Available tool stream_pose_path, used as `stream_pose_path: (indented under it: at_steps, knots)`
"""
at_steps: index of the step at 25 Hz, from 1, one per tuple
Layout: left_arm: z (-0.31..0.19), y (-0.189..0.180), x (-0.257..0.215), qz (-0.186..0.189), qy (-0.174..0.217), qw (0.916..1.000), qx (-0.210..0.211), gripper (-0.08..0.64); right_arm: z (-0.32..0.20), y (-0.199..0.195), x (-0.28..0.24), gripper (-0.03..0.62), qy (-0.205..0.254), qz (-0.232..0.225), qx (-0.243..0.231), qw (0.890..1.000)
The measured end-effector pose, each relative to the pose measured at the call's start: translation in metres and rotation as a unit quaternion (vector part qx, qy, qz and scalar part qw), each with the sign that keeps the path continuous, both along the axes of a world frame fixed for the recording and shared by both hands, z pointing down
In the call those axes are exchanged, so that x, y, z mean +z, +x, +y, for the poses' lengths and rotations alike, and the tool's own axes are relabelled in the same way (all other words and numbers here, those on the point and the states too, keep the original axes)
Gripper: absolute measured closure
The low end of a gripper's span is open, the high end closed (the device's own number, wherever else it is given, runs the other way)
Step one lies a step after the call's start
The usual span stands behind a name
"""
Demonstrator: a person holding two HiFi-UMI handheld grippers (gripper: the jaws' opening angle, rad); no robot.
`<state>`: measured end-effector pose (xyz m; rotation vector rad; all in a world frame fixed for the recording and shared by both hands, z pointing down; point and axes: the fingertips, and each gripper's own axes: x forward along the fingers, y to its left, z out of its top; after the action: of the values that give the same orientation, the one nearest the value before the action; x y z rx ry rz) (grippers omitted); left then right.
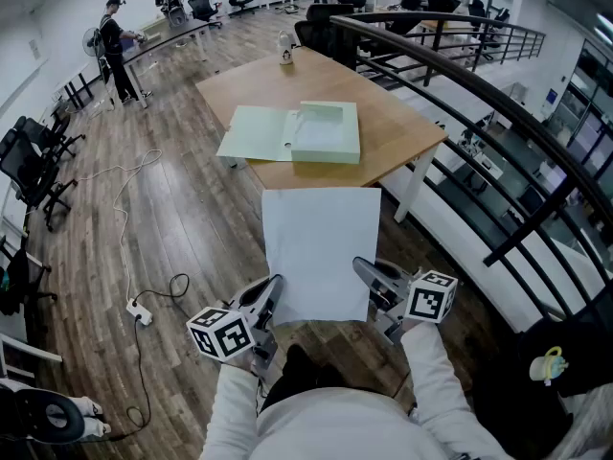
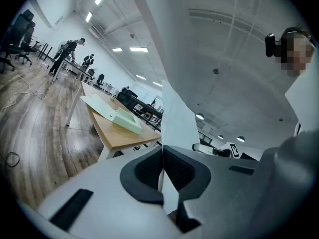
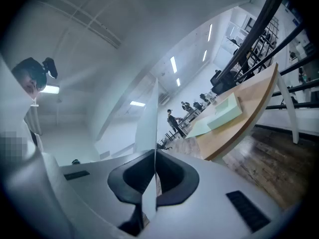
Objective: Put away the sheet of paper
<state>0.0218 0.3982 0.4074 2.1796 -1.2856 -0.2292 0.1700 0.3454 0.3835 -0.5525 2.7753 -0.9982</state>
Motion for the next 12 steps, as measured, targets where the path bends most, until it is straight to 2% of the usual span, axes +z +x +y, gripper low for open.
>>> stream_pose_path:
  at_steps: [4, 12]
  knots:
    - [0.0078, -0.0029, 0.0019, -0.012, 0.002, 0.9999, 0.0, 0.543, 0.0066, -0.0035, 0.0016, 0.566, 0.002, -0.002, -0.014, 1.0]
    - [0.0038, -0.006, 0.0025, -0.005, -0.004, 1.0, -0.005, 0.543, 0.0025, -0.0069, 0.0051, 0.565, -0.009, -0.015, -0.005, 1.0]
